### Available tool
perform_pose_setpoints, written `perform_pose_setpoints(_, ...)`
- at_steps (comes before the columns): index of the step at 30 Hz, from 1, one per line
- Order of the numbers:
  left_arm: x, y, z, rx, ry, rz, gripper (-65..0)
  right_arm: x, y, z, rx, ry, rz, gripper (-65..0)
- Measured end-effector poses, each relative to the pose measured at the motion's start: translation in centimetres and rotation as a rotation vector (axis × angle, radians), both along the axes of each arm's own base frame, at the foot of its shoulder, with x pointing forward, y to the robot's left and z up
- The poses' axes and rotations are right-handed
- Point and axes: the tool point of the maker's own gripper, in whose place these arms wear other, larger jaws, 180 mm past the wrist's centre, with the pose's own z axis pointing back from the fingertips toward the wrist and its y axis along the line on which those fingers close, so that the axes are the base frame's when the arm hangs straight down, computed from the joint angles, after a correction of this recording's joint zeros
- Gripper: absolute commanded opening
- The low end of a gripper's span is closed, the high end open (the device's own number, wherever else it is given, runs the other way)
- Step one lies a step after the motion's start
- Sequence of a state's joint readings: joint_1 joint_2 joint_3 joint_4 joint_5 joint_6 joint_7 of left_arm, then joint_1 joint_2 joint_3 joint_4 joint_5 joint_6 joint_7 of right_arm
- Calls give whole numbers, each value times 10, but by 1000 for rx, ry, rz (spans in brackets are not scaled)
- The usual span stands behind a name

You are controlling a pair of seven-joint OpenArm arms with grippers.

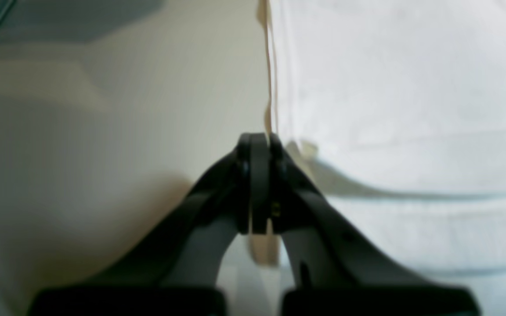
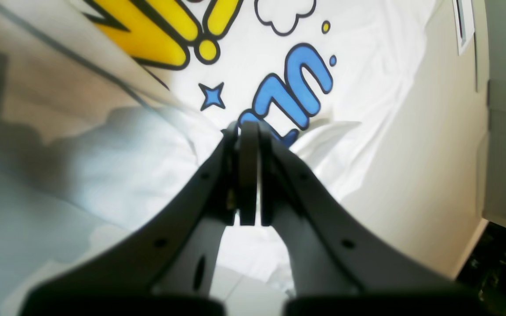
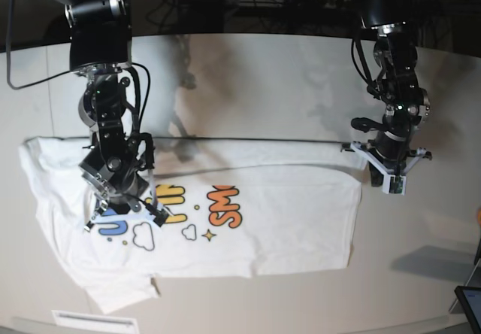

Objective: Fold the T-shirt properly

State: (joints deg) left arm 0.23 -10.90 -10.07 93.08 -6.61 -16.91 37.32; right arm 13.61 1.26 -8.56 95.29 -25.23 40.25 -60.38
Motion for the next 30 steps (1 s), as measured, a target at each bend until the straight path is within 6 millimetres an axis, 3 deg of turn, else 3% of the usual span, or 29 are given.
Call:
perform_pose_setpoints(4, -9, -7, 8, -13, 23, 11, -648, 0, -5, 0, -8, 0, -10, -641)
perform_pose_setpoints(5, -13, -10, 7, -21, 30, 17, -616, -1, -5, -1, -8, 2, -11, -641)
perform_pose_setpoints(9, -33, -31, 4, -50, 49, 3, -361, -3, -5, -3, -6, 6, -9, -641)
perform_pose_setpoints(10, -34, -35, 5, -61, 43, 7, -329, -3, -5, -3, -6, 6, -9, -641)
perform_pose_setpoints(17, -33, -51, -9, -133, 60, 23, -316, -12, -3, -13, -5, 32, -2, -641)
perform_pose_setpoints(22, -18, -65, -11, -262, 36, 15, -316, -18, -2, -20, -5, 50, -1, -643)
perform_pose_setpoints(24, -16, -61, -12, -322, 25, 40, -316, -20, -4, -21, -8, 56, -3, -644)
perform_pose_setpoints(27, -18, -38, -16, -340, 23, 114, -321, -21, -11, -23, -27, 60, -5, -644)
perform_pose_setpoints(30, -18, -37, -19, -357, 27, 121, -321, -23, -13, -24, -28, 63, -13, -644)
